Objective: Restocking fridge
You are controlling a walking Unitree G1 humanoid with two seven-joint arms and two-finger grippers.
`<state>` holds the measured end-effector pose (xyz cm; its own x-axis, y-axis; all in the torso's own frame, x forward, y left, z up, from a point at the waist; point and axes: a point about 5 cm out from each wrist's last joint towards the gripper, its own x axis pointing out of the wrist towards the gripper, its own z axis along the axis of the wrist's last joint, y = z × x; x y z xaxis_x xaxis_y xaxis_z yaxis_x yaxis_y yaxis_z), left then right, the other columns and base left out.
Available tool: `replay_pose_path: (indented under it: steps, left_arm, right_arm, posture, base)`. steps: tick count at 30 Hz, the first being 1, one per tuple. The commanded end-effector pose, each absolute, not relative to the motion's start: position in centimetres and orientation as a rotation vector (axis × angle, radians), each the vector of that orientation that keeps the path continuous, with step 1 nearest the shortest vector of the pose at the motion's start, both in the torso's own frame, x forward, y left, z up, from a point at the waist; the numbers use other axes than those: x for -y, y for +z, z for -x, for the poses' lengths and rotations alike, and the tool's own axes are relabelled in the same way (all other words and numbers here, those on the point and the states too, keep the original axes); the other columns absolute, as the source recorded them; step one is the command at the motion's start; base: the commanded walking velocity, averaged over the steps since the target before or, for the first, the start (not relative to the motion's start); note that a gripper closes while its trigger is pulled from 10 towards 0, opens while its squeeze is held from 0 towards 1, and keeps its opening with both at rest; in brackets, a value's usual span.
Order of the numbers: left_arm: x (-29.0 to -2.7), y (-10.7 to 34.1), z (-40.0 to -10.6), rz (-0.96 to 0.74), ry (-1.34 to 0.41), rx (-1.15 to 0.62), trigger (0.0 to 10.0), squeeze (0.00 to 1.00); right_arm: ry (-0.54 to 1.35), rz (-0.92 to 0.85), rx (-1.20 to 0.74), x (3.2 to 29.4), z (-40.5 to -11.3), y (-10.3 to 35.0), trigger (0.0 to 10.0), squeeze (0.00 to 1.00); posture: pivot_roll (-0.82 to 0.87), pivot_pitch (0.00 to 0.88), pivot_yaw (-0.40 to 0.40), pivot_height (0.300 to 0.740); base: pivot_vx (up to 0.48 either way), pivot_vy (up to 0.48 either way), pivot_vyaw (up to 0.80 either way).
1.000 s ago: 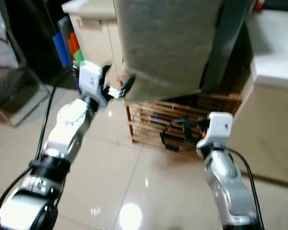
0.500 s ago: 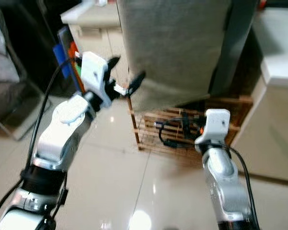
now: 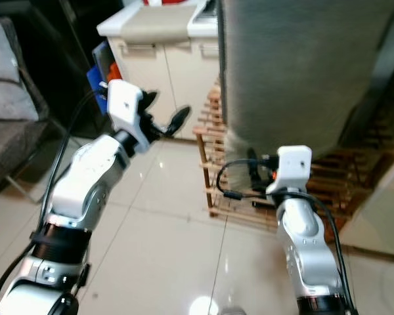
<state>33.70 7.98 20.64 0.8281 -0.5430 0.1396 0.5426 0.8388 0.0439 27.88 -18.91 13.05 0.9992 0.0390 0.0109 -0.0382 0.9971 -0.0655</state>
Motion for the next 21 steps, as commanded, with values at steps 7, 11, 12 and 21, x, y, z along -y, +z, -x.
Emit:
replay_pose_path:
  steps: [7, 11, 12, 21]
  left_arm:
    - [-9.0, 19.1, -34.3, -0.041, -0.537, 0.109, 10.0, 0.0]
    - [-8.8, 18.7, -34.4, -0.038, -0.554, 0.102, 10.0, 0.0]
    - [-8.8, 18.6, -34.5, -0.038, -0.557, 0.103, 10.0, 0.0]
    - [-8.3, 17.2, -33.7, -0.035, -0.571, 0.091, 10.0, 0.0]
  right_arm:
    - [0.13, 0.049, 0.071, 16.5, -28.0, 14.0, 10.0, 0.0]
    - [0.196, 0.038, 0.104, 15.2, -29.1, 14.9, 10.0, 0.0]
    - [0.214, 0.031, 0.116, 14.9, -29.1, 15.3, 10.0, 0.0]
    - [0.047, 0.029, 0.089, 17.2, -27.4, 14.4, 10.0, 0.0]
  posture:
    - [-0.21, 0.0, 0.118, 0.74]
    - [-0.21, 0.0, 0.115, 0.74]
    - [-0.21, 0.0, 0.115, 0.74]
    - [-0.2, 0.0, 0.118, 0.74]
  base:
    - [0.0, 0.0, 0.0]
    - [0.0, 0.0, 0.0]
    - [0.0, 0.0, 0.0]
    - [0.0, 0.0, 0.0]
